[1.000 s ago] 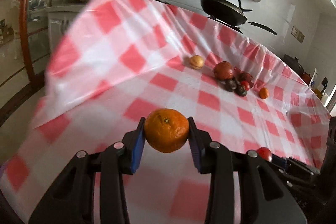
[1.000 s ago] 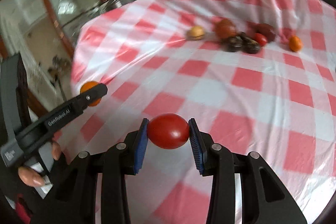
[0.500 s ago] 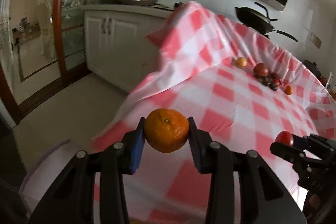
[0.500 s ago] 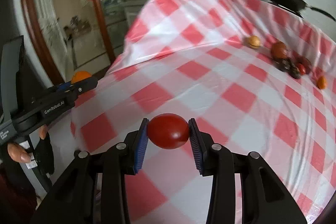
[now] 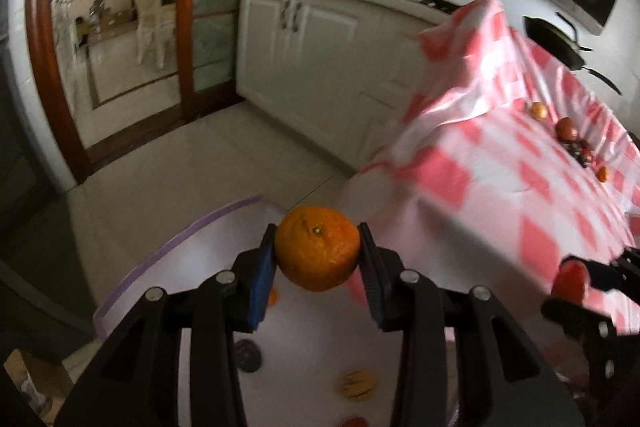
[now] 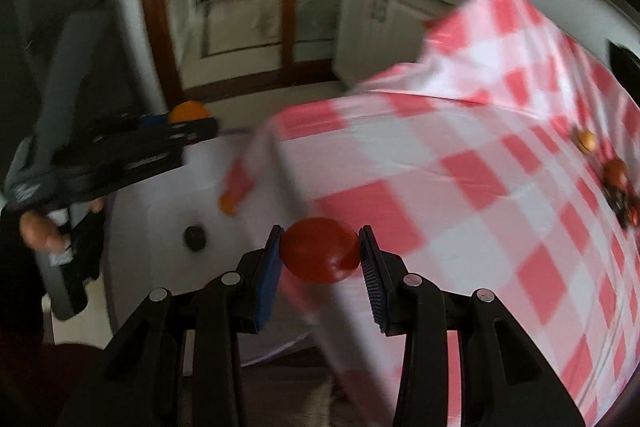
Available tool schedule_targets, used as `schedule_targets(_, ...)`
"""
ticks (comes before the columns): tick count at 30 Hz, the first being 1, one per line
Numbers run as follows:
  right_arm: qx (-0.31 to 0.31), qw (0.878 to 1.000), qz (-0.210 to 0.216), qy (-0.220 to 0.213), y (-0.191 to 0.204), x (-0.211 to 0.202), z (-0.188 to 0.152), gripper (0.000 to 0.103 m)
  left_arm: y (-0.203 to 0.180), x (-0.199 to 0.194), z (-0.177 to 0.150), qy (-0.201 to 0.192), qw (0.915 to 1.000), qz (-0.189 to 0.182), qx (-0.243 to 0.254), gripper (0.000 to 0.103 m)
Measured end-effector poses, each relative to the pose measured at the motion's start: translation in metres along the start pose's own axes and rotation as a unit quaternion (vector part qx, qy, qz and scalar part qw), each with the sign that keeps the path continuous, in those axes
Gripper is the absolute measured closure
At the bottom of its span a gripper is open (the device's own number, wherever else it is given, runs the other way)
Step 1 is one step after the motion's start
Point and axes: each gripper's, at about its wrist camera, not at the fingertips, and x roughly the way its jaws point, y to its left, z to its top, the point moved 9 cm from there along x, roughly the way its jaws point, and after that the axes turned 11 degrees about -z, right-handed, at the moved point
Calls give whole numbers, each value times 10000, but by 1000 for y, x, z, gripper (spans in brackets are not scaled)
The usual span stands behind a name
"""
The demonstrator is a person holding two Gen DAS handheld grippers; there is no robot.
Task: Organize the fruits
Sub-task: 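Carry the tomato and orange to the white box and open both tools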
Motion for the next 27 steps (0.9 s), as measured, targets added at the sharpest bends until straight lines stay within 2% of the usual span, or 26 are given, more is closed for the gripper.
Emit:
schedule_targets(5, -599, 9971, 461, 114, 55, 9, -11, 65, 31, 15, -21, 331, 9989, 273, -190, 64)
schedule_targets(9, -1037, 9913, 612, 522, 87, 36, -34, 65, 45, 32, -41, 733, 9959, 519, -129, 64)
schedule_targets(13, -1316, 9838, 620, 1049, 107, 70, -58, 65, 63, 53, -67, 1231, 9886, 863, -35, 64)
schedule_targets(18, -1698, 9726, 726, 1412, 135, 98, -73, 65, 84, 78, -90, 1720, 9795, 1035, -148, 63)
schedule_targets(22, -2048, 9635, 843, 1503, 158, 108, -80, 64, 95, 93, -97, 1887, 9771, 862, -478, 63)
schedule_targets(27, -2219, 9573, 872, 1637, 165, 115, -89, 64, 90, 99, -101, 1948, 9759, 869, -460, 63)
